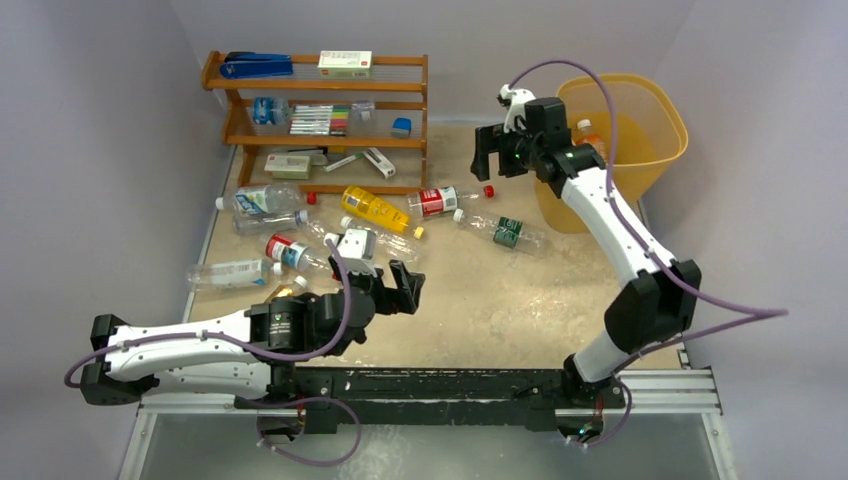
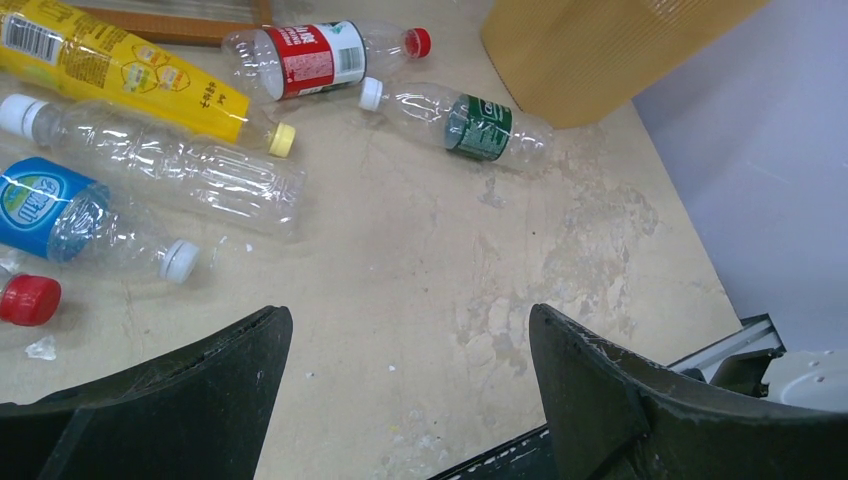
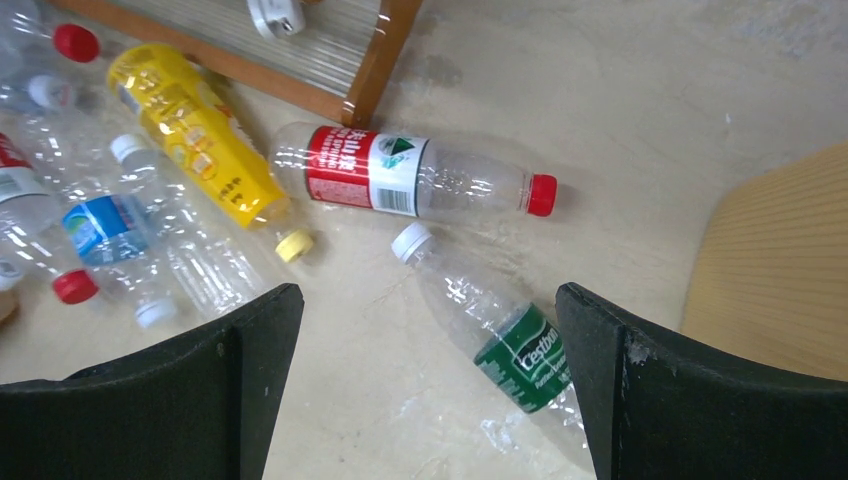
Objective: Put the plastic bottles in the bin
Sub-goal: Pick up the plastic bottle at the center of the board.
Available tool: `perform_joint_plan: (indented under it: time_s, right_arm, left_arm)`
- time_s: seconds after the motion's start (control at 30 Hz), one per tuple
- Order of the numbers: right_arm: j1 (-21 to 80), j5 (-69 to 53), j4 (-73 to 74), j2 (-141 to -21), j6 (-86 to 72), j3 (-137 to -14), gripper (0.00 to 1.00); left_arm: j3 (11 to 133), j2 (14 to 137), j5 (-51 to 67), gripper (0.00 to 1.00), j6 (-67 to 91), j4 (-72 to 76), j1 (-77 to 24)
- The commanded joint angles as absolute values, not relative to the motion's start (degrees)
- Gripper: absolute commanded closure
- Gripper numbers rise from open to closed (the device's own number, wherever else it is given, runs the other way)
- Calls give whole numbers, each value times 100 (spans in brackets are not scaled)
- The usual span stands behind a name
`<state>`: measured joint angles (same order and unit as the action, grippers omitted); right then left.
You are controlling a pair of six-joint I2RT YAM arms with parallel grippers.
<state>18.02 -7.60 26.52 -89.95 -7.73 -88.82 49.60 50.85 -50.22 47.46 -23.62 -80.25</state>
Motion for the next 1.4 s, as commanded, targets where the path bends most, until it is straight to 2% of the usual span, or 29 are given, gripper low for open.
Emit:
perform_joint_plan:
  time_s: [0.0,0.33,0.53,1.03,1.37]
  right_arm:
    - [1837,-599,2428,-9523,-570,-9115,0]
    - [1846,-495,2318,-10635,-369,-9302,0]
    - [1850,-615,2043,-10954,-351,-8975,0]
    - [1962,-869,1418,-10835,-451,-7560,0]
    - [2460,-657,1127,-10663,-750,-6783,2]
  left_arm:
    - [4859,4925,-5253,11,5054,-2467,-8002]
    - [4741,4773,-5283,11,5124,-2555,-8006]
    - [4705,4741,-5269,11,5169,-2594,-8004]
    - [4559,4815,-5173,11,5229,-2434,-8007]
    - [4491,4848,-5085,11,5260,-2337,-8015]
